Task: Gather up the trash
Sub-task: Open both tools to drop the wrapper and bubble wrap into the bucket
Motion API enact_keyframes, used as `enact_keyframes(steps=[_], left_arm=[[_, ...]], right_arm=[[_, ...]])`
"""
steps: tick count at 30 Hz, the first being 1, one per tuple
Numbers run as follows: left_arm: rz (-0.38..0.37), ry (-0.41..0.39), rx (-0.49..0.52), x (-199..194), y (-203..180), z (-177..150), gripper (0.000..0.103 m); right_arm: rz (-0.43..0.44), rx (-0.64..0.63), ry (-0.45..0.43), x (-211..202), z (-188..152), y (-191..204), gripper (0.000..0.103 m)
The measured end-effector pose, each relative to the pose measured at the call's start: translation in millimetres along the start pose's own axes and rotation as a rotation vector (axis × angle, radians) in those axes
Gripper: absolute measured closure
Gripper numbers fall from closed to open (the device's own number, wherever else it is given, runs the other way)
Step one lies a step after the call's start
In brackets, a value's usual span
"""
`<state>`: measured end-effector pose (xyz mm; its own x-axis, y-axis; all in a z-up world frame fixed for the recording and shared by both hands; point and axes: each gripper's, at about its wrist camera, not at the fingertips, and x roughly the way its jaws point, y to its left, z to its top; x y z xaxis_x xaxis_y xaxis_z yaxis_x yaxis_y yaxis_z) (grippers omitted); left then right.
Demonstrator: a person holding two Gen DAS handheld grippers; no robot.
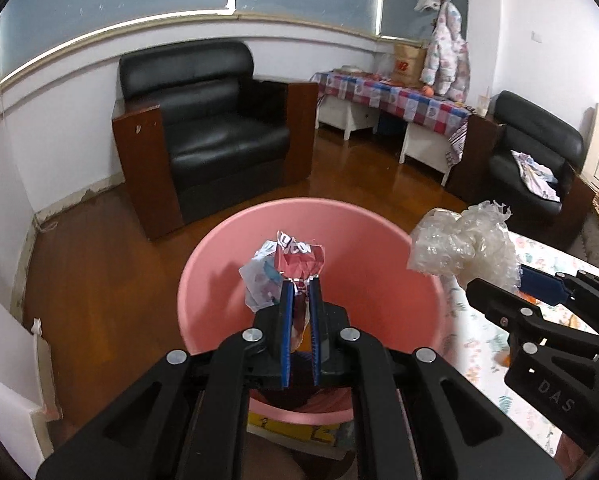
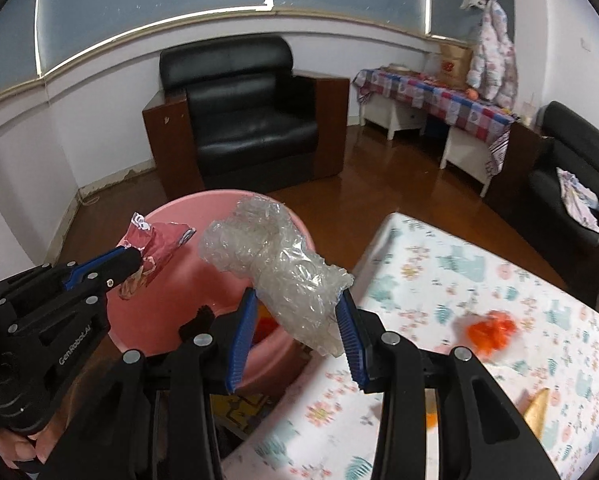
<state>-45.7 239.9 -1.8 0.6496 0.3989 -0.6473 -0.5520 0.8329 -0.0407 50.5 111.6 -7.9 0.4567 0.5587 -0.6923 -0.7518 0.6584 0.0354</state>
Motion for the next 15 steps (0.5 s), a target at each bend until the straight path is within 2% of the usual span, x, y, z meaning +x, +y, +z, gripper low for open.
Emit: enact_keyframes(steps=[5, 15], left_arm=[[-0.005, 0.042, -0.008, 17, 11, -3, 0.096], [-0.007, 0.078, -0.002, 37, 17, -4, 0.096]], right_arm=[[0.024, -0.017, 0.048, 29, 6, 13, 0.063], [0.022, -0.057, 0.068, 59, 10, 26, 0.062]])
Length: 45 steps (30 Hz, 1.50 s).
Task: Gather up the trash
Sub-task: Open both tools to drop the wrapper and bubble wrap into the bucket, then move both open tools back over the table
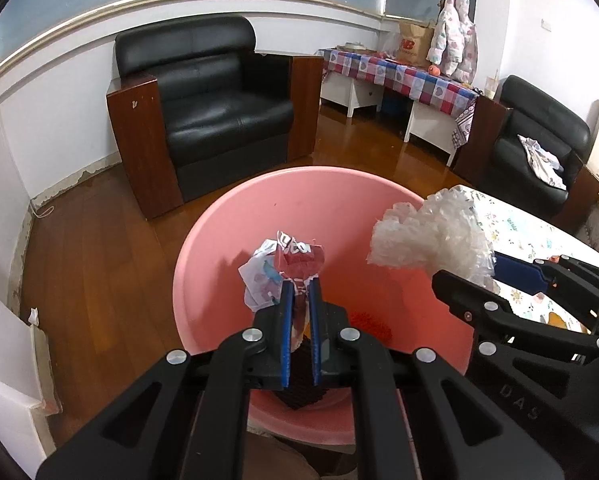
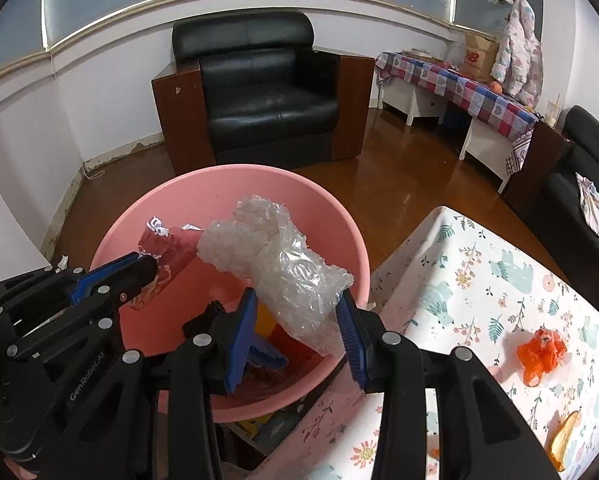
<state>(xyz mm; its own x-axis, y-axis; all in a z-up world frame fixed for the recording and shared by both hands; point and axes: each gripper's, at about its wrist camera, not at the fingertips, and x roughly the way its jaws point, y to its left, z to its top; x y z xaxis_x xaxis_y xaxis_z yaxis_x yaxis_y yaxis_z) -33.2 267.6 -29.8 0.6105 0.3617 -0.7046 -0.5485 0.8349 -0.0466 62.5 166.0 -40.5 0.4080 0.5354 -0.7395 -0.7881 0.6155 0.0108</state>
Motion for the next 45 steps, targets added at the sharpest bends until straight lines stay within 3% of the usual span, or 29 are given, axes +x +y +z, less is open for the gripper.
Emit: enact_keyframes(steps=[5, 6, 9, 13, 28, 45], left_arm=[[0.007, 0.018, -0.003, 5, -3, 4, 0.095], [0.009, 0.027, -0.004, 6, -3, 4, 0.093], [0.004, 0.029, -0.012, 5, -3, 5, 0.073], [0.005, 0.017, -0.014, 2, -1, 6, 0.068], [-0.013, -0.034, -0.002, -29, -12, -1, 0.067], [-0.095, -0.088, 0.099, -73, -71, -18, 0.067]], right_arm=[[0.027, -0.003, 0.002, 2, -2, 1, 0.062], [0.036, -0.001, 0.006, 3, -2, 1, 0.061], [0.051, 0.001, 0.018, 4, -3, 0, 0.06], [0.061, 0.016, 0.016, 3, -3, -4, 0.057], [0.052, 0.03, -0.061, -42, -15, -13, 0.056], [-0.017, 0.117, -0.063, -101, -60, -54, 0.056]])
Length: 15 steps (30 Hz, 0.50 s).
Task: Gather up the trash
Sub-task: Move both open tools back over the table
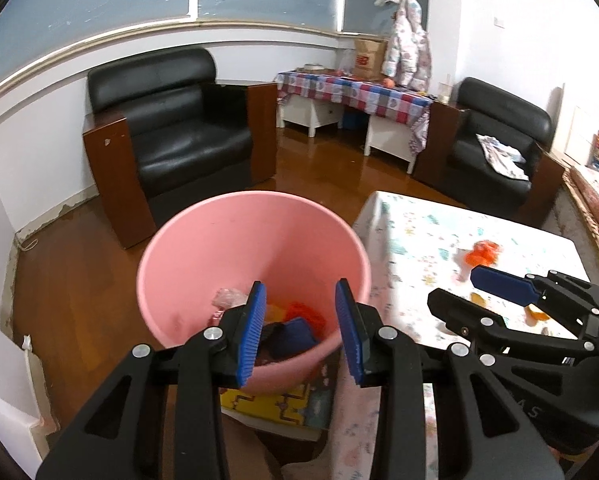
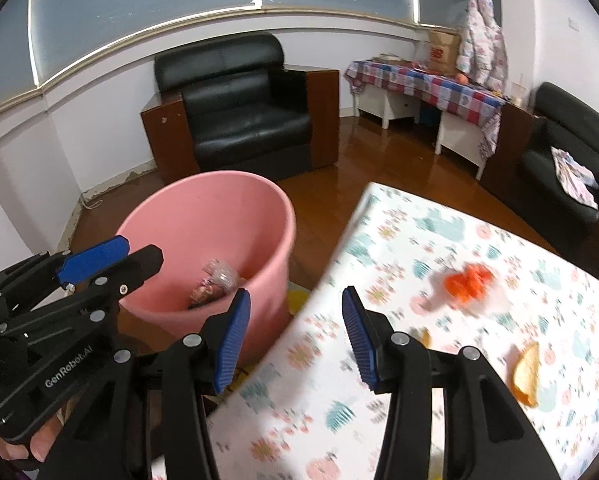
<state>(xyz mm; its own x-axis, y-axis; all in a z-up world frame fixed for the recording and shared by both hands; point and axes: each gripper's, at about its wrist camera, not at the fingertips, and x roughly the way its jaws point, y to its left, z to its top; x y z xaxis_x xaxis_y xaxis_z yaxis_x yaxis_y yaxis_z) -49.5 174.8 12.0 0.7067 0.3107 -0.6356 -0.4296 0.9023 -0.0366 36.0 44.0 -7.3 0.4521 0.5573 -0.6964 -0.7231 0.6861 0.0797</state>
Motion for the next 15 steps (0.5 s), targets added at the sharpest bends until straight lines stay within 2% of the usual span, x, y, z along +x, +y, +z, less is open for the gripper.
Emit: enact_keyframes(steps=[15], left_arm=[[-0.126, 0.084, 0.086, -1, -56, -21, 0.067]], right_arm=[[-0.08, 0.121, 0.041, -43, -49, -66, 0.056]])
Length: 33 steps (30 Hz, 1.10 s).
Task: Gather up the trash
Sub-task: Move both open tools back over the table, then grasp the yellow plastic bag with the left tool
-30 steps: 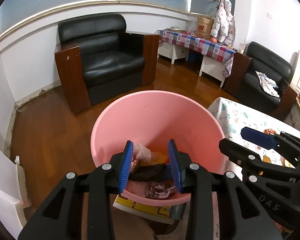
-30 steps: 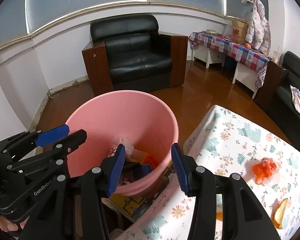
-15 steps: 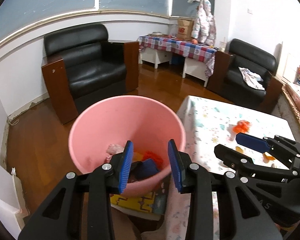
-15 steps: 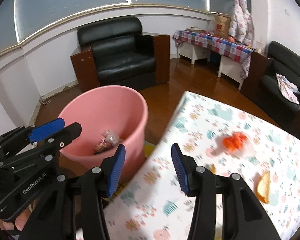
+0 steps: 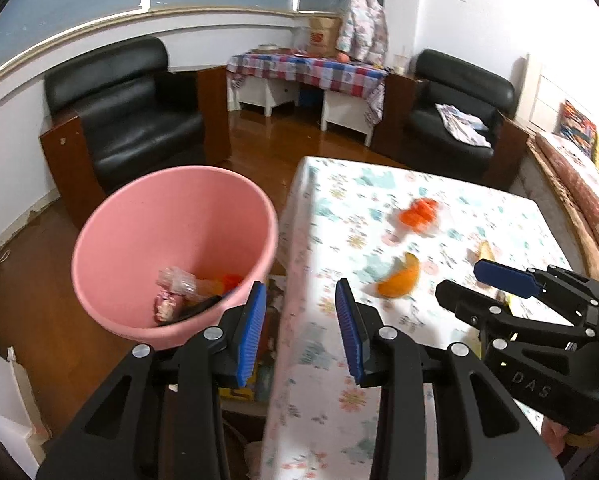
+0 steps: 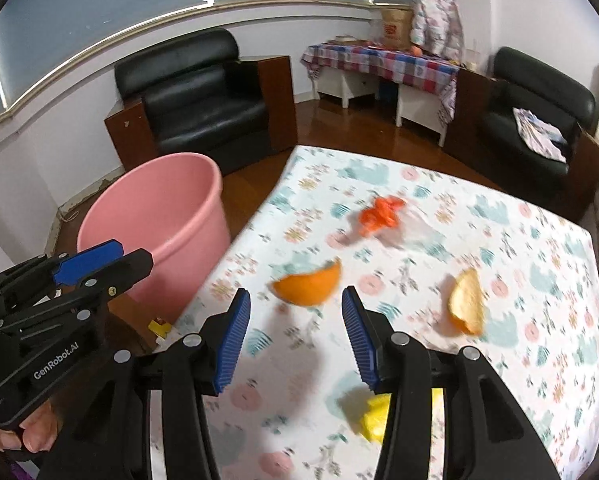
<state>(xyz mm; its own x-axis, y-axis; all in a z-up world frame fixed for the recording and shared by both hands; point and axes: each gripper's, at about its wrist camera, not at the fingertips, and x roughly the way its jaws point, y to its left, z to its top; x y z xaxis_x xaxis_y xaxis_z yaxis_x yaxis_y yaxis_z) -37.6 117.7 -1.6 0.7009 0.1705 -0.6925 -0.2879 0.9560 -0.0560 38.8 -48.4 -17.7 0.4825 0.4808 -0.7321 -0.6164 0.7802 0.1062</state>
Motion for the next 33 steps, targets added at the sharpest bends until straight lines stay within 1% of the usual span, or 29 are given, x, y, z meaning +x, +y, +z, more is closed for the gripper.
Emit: enact_keyframes(steps=[4, 10, 15, 18, 22, 25, 30, 33], left_arm=[[-0.046, 0.019, 0.047, 1, -19, -6, 0.067], [-0.128, 0.05, 0.133, 5, -50, -16, 0.067], [-0.202, 0.082, 0.195, 9, -71, -23, 0.067], [-0.241, 0.101, 0.226, 12, -83, -24, 0.067], [-0.338, 0.14, 0.272, 17, -106, -25, 0.067], [-0.389, 0.158, 0.331, 19, -129, -26, 0.067], [-0.423, 0.206, 0.387, 34, -155, -27, 0.067], [-0.395, 0.227, 0.417, 50, -168, -26, 0.067]], right_arm=[[-0.028, 0.029, -0.009, -13, -9, -22, 0.056], [-0.094, 0.099, -0.017, -35, -25, -64, 0.056], [-0.145, 0.156, -0.013, -44, -40, -95, 0.056], [-0.154, 0.196, 0.004, -44, -50, -108, 0.056], [-0.16, 0.223, 0.021, -42, -58, -119, 0.056], [-0.17, 0.237, 0.026, -42, -62, -126, 0.056], [-0.183, 0.274, 0.033, -41, -64, -141, 0.056], [-0.177, 0.301, 0.044, -38, -66, -149, 0.056]])
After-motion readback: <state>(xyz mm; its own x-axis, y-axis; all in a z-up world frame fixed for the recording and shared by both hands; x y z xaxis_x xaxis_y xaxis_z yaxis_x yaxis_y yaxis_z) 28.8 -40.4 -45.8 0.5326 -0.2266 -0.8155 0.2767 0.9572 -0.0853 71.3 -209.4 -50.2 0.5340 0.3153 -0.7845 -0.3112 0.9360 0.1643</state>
